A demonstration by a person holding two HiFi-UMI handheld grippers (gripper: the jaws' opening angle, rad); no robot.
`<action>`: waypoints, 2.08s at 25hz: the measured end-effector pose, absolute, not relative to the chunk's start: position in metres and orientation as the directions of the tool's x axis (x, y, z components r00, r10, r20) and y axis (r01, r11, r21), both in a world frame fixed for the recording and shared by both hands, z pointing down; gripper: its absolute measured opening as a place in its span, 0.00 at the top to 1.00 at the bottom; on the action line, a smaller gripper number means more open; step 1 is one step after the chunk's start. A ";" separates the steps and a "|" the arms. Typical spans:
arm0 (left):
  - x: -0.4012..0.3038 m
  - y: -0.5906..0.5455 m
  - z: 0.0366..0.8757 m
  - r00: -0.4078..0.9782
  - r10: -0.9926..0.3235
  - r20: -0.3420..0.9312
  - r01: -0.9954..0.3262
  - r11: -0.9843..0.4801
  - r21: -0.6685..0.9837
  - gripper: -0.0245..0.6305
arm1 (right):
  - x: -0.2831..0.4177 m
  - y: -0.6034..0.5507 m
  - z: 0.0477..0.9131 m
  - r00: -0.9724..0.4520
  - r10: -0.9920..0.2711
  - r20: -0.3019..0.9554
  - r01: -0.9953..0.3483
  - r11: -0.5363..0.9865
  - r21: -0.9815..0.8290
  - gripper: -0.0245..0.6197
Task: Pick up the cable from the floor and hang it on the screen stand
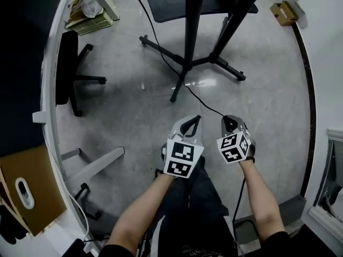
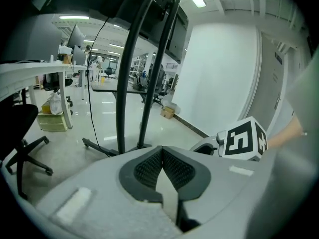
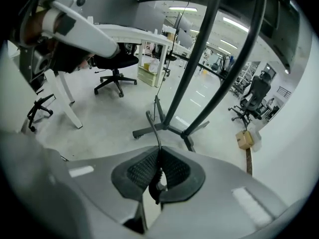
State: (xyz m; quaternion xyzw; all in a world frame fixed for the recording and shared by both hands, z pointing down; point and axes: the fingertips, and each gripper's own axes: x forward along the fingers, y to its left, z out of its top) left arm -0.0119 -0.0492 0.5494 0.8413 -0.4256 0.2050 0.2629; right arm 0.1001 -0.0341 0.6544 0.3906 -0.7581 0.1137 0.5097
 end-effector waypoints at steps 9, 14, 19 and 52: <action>-0.008 -0.056 0.464 0.543 -0.661 0.518 -0.832 -0.506 0.227 0.96 | 0.095 -0.070 0.512 -0.230 -0.630 0.742 -0.702 0.635 0.322 0.93; -0.019 -0.068 0.410 0.506 -0.725 0.467 -0.856 -0.488 0.170 0.96 | 0.086 -0.094 0.428 -0.270 -0.711 0.650 -0.672 0.622 0.401 0.93; -0.035 -0.084 0.369 0.459 -0.781 0.424 -0.884 -0.449 0.130 0.96 | 0.081 -0.114 0.346 -0.304 -0.770 0.561 -0.643 0.601 0.476 0.93; -0.028 -0.199 0.293 0.325 -0.875 0.360 -0.930 -0.365 -0.048 0.70 | 0.014 -0.224 -0.108 -0.543 -0.839 0.029 -0.560 0.388 0.732 0.93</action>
